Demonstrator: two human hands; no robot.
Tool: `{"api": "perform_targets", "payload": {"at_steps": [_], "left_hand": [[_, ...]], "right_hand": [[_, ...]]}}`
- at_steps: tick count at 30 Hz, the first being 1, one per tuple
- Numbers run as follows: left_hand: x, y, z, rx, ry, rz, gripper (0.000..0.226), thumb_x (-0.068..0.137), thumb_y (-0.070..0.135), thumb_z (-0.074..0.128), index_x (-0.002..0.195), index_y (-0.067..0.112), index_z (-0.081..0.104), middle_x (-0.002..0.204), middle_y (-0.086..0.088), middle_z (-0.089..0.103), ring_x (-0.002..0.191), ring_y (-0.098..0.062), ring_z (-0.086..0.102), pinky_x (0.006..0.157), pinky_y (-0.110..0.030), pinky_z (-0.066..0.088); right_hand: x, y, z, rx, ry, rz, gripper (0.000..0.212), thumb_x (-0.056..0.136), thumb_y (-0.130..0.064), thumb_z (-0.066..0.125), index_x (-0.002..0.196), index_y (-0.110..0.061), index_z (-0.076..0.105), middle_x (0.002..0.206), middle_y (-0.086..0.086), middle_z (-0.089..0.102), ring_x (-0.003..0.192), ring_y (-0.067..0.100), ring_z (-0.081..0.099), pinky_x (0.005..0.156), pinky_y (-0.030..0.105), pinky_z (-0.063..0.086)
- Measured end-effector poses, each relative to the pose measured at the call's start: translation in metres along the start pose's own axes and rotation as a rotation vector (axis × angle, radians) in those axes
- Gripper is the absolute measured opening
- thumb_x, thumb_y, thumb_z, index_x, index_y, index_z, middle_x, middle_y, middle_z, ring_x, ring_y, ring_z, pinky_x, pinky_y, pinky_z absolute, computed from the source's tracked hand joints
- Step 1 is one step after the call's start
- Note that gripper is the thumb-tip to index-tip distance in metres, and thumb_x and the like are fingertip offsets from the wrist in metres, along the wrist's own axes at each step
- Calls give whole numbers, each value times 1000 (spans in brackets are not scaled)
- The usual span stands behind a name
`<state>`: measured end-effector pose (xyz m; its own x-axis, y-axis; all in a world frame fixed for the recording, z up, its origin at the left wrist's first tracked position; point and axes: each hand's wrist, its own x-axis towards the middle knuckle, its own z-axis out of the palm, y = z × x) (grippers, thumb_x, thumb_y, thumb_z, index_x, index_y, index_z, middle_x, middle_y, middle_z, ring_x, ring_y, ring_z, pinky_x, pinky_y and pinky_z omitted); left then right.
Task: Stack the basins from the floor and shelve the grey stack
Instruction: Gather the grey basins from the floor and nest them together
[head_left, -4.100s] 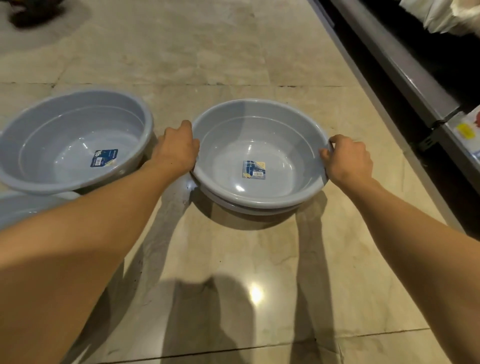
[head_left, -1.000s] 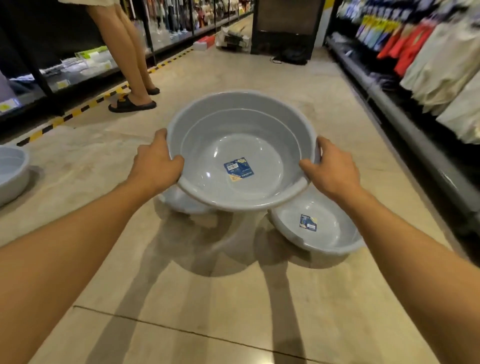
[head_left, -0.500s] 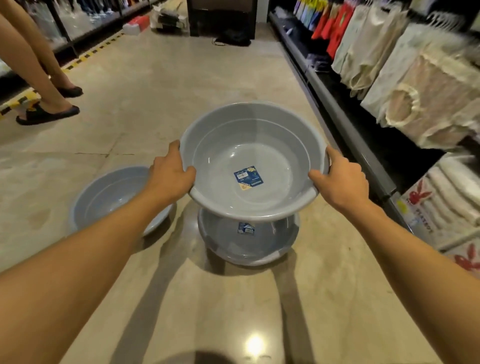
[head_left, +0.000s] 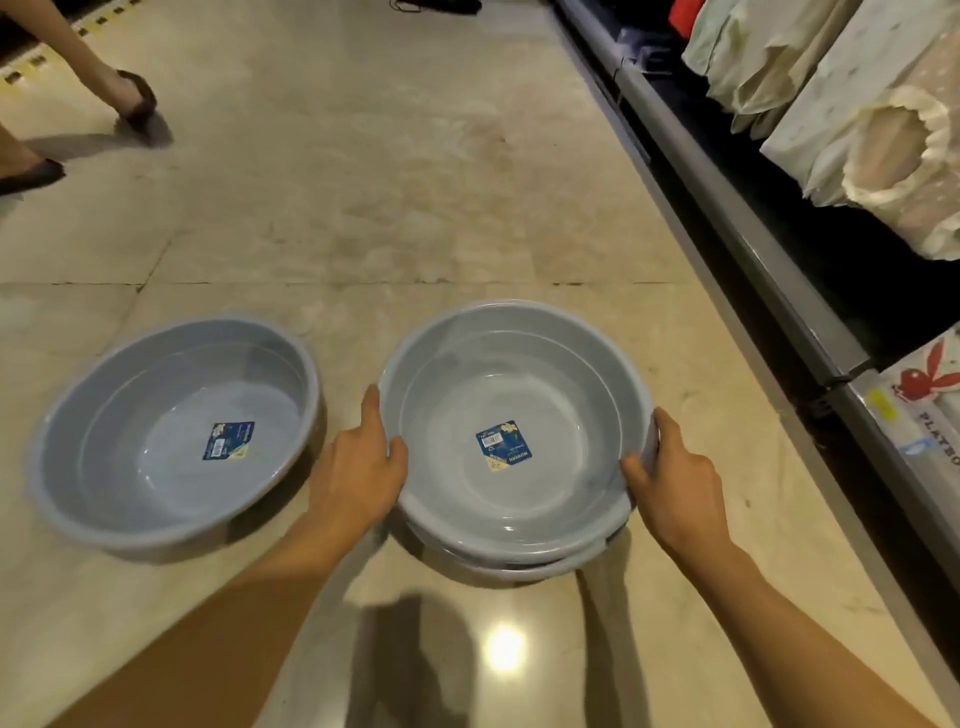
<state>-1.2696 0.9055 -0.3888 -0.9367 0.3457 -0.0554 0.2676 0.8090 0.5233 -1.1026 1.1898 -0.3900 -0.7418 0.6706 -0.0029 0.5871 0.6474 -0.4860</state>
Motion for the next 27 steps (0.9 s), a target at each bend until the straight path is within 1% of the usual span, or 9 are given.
{"api": "perform_targets", "payload": {"at_steps": [2,3,7,10,13,17,21,24,27], "left_hand": [[-5,-8,14,31,-15,-41,70,98,28,47,157,20,10,96,-17,68,73,-32,58,66,-37,44],[-9,-10,19,24,-30,-52,70,99,27,46,157,20,9,98,-17,68,75,-32,59,67,-39,46],[-13,-9,32,13,-85,-63,70,100,27,43,158,21,3,110,-17,65,90,-38,66,77,-47,53],[-13,-7,38,6,-99,-96,71,101,29,43,158,23,1,114,-15,65,93,-35,66,79,-45,53],[-13,-7,39,-15,-105,-120,72,101,31,44,158,25,-1,115,-14,65,92,-32,66,78,-42,52],[-13,-6,38,-49,-100,-123,73,101,36,47,157,31,0,116,-9,66,86,-23,62,72,-38,50],[-15,-7,33,-51,-106,-113,73,99,43,50,156,34,5,129,-6,61,109,-29,64,86,-45,53],[-11,-8,27,-60,-119,-102,67,97,49,50,153,34,17,133,-3,57,113,-29,62,92,-51,54],[-7,-10,20,-44,-122,-83,65,96,52,49,152,30,24,144,-5,52,122,-29,58,99,-51,51]], "right_hand": [[-5,6,13,-60,-41,15,61,95,-37,55,147,-25,26,73,-8,50,56,8,52,45,28,39],[-8,8,17,-85,-57,21,59,95,-37,54,146,-24,26,72,-6,50,54,10,51,45,31,40],[-13,17,27,-108,-100,71,56,96,-35,50,144,-24,23,73,-1,54,57,20,56,53,39,51],[-10,20,32,-109,-121,79,57,98,-35,49,146,-24,21,79,4,62,62,24,60,58,43,55],[-10,20,36,-62,-141,96,54,98,-31,49,145,-24,23,79,3,62,62,23,61,59,42,55],[-8,20,36,-90,-151,85,60,98,-30,52,149,-19,23,80,4,59,61,24,56,56,36,46],[-5,19,30,-165,-178,111,60,97,-39,52,147,-20,26,101,12,66,80,34,63,63,39,47],[-3,14,24,-210,-159,92,57,96,-43,53,143,-18,33,114,13,65,94,37,64,70,42,50],[-3,2,18,-281,-97,3,60,95,-43,53,146,-15,38,130,13,61,107,38,58,85,49,51]]}}
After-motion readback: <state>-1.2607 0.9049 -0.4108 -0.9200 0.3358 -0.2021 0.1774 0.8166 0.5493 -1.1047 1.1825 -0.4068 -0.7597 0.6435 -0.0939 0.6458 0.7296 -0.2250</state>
